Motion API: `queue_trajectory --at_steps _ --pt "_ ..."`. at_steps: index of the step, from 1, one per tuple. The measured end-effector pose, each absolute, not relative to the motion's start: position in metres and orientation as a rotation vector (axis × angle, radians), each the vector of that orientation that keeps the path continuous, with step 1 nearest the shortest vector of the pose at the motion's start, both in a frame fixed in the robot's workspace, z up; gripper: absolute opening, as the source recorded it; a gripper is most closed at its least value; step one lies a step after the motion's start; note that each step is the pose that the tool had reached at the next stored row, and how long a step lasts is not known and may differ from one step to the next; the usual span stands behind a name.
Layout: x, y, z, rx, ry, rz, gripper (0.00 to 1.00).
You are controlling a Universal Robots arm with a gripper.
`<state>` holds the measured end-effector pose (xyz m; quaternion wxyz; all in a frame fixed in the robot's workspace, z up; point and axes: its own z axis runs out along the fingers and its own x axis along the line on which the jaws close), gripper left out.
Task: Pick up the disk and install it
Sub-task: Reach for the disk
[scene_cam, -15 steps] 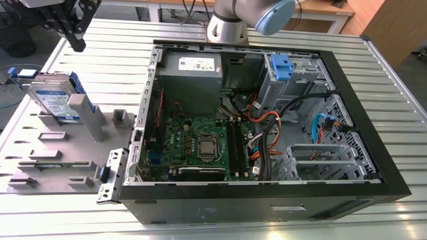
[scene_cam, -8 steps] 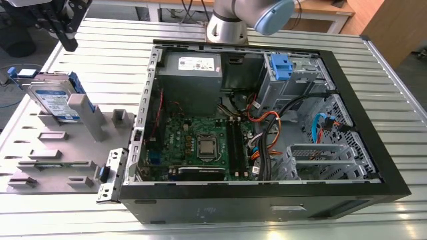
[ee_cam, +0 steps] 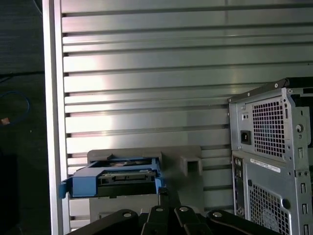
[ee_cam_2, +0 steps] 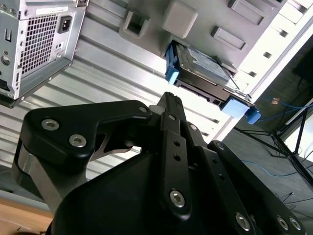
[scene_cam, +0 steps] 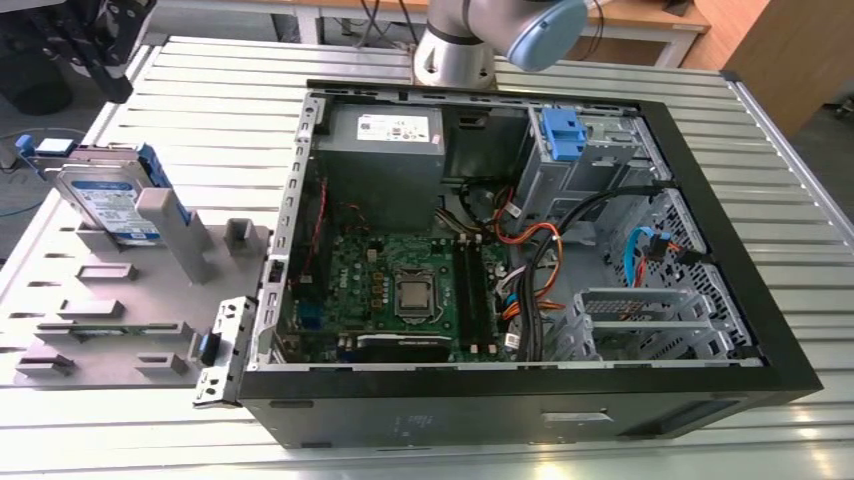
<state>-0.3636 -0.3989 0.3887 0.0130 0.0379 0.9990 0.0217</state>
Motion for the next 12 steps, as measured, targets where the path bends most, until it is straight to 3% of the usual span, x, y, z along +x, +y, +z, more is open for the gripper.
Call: queue_trajectory --at_steps 12 --pt "-0.382 -0.399 0.388 0.118 3.112 0.068 0.11"
